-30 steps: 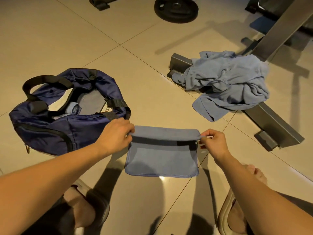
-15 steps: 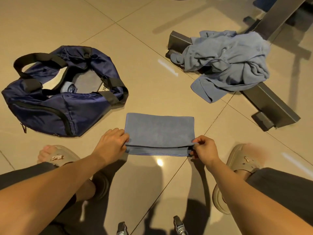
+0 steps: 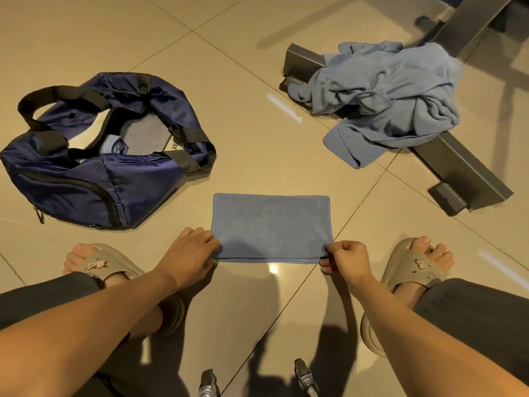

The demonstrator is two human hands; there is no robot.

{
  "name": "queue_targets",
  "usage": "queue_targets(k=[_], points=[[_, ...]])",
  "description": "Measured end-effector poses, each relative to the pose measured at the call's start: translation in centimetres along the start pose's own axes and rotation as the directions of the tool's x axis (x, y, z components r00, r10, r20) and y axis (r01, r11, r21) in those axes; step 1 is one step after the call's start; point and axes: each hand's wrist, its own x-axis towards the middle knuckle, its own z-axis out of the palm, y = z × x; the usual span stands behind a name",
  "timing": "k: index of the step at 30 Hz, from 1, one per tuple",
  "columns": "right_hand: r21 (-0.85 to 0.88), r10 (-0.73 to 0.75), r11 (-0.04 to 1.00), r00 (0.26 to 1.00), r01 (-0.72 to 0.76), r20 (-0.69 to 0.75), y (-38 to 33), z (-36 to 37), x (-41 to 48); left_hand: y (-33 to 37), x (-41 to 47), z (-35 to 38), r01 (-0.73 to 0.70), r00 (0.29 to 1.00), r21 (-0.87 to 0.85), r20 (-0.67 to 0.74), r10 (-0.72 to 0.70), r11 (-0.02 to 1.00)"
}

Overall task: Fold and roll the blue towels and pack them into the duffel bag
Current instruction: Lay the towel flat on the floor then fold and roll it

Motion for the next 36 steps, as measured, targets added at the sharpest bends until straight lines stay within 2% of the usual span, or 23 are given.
queue_targets(k=[4, 7, 9, 11, 13, 15, 17, 19, 21, 22, 24, 25, 27, 29, 30, 32, 34, 36], points=[[-0.052, -0.004, 0.999, 0.999, 0.002, -0.042, 0.2, 0.3, 0.0, -0.6, 0.1, 0.7, -0.072, 0.996, 0.05, 0.049, 0.069, 0.996], [-0.135, -0.005, 0.991, 0.999, -0.001, -0.045, 0.2, 0.6, 0.2, 0.0, 0.6, -0.1, -0.06, 0.995, 0.05, 0.088, 0.055, 0.997], [-0.188, -0.011, 0.982, 0.998, -0.002, -0.065, 0.1, 0.9, 0.1, 0.9, 1.6, -0.9, -0.033, 0.999, -0.017, 0.016, 0.033, 0.999], [-0.214, -0.004, 0.977, 0.996, -0.016, -0.091, 0.0, 1.1, -0.1, 2.1, 3.5, -1.2, -0.057, 0.989, -0.098, -0.145, 0.043, 0.994], [-0.232, 0.002, 0.972, 0.994, -0.027, -0.109, 0.0, 1.3, -0.2, 3.0, 6.1, -0.3, -0.081, 0.965, -0.104, -0.256, 0.052, 0.991], [-0.268, 0.004, 0.963, 0.992, -0.038, -0.125, 0.0, 1.4, -0.4, 3.1, 8.2, 0.7, -0.042, 0.974, -0.061, -0.225, 0.027, 0.997], [-0.374, 0.002, 0.926, 0.989, -0.057, -0.146, -0.3, 1.0, -0.6, 2.6, 9.0, 1.8, 0.001, 0.988, -0.05, -0.152, -0.009, 0.999], [-0.536, -0.042, 0.843, 0.988, -0.043, -0.146, -1.1, 0.8, -0.5, 2.0, 9.0, 2.7, -0.004, 0.99, -0.043, -0.144, -0.003, 0.999], [-0.698, -0.26, 0.709, 0.957, 0.099, -0.129, -2.4, 1.3, -0.2, 1.7, 8.9, 2.9, -0.015, 0.99, -0.054, -0.141, 0.008, 0.998], [-0.763, -0.427, 0.604, 0.902, 0.227, -0.069, -3.0, 2.0, 0.1, 1.8, 8.9, 3.0, -0.018, 0.991, -0.06, -0.136, 0.009, 0.998], [-0.818, -0.657, 0.3, 0.728, 0.491, 0.197, -4.2, 4.3, 0.9, 1.9, 9.1, 3.4, -0.006, 0.993, -0.069, -0.115, -0.002, 0.998], [-0.794, -0.663, 0.158, 0.659, 0.587, 0.355, -4.6, 5.4, 1.4, 1.9, 9.2, 3.6, 0.005, 0.995, -0.078, -0.102, -0.013, 0.997], [-0.728, -0.538, -0.071, 0.588, 0.682, 0.603, -5.0, 7.1, 2.4, 1.8, 9.1, 3.9, 0.016, 0.994, -0.084, -0.104, -0.025, 0.996], [-0.71, -0.409, -0.211, 0.598, 0.672, 0.689, -4.4, 7.1, 4.1, 1.7, 8.9, 3.9, 0.022, 0.991, -0.097, -0.128, -0.035, 0.995], [-0.738, -0.388, -0.223, 0.637, 0.637, 0.667, -3.8, 6.5, 4.9, 1.7, 8.7, 3.9, 0.033, 0.989, -0.11, -0.14, -0.048, 0.993], [-0.818, -0.408, -0.183, 0.714, 0.546, 0.568, -3.0, 5.0, 6.3, 1.6, 8.6, 4.1, 0.075, 0.983, -0.122, -0.16, -0.094, 0.99], [-0.862, -0.419, -0.145, 0.759, 0.485, 0.498, -2.7, 3.9, 7.1, 1.6, 8.6, 4.0, 0.117, 0.976, -0.127, -0.168, -0.138, 0.985], [-0.867, -0.46, -0.023, 0.764, 0.498, 0.451, -3.1, 3.3, 7.0, 1.4, 8.9, 3.2, 0.149, 0.965, -0.147, -0.194, -0.177, 0.978]])
